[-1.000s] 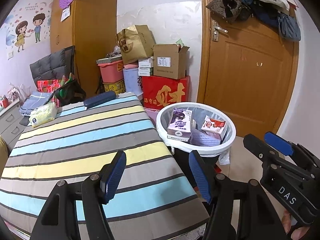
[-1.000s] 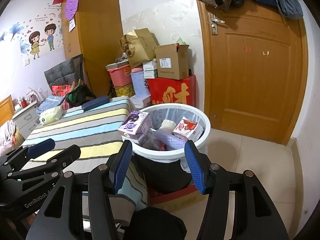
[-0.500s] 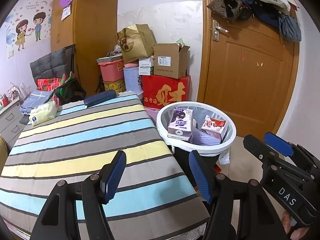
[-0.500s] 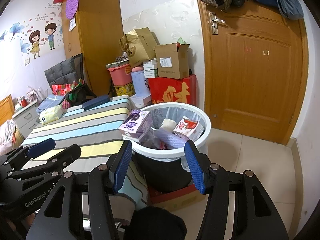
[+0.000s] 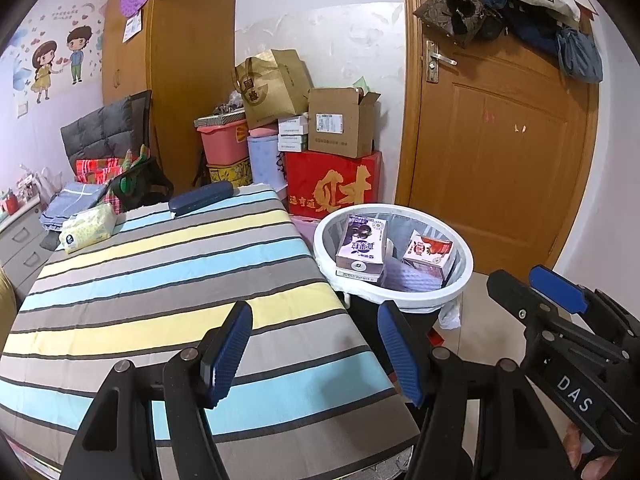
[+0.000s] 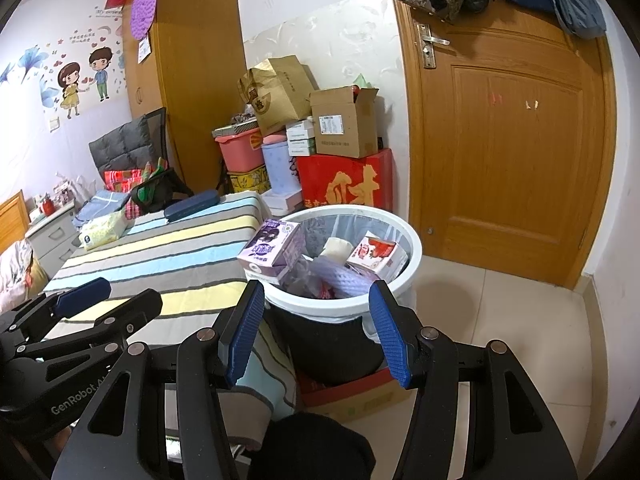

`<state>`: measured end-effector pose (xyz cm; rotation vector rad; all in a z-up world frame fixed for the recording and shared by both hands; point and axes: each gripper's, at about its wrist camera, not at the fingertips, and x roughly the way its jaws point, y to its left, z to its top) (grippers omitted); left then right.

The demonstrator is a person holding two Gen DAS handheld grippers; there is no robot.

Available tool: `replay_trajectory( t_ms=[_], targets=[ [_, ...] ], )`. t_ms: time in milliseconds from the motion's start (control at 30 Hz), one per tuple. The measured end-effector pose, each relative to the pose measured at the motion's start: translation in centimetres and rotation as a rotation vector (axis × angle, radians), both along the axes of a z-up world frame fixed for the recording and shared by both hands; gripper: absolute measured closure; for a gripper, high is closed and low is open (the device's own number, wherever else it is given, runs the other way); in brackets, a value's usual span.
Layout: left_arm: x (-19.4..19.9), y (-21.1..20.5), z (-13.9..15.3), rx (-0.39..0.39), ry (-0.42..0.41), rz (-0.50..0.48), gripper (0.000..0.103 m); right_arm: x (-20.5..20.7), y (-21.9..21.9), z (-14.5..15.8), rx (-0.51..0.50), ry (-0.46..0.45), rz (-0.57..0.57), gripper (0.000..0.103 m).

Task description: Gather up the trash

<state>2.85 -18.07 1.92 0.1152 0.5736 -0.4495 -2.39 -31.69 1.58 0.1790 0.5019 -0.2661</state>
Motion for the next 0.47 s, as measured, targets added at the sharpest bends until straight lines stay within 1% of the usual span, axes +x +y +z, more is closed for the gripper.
replay_trajectory(
  t_ms=[467],
  targets=[
    [-0.04, 0.01, -0.27, -0.002, 0.020, -0.008, 0.038, 0.08, 0.21, 0.00, 0.000, -0.002, 0.001, 0.047]
  ],
)
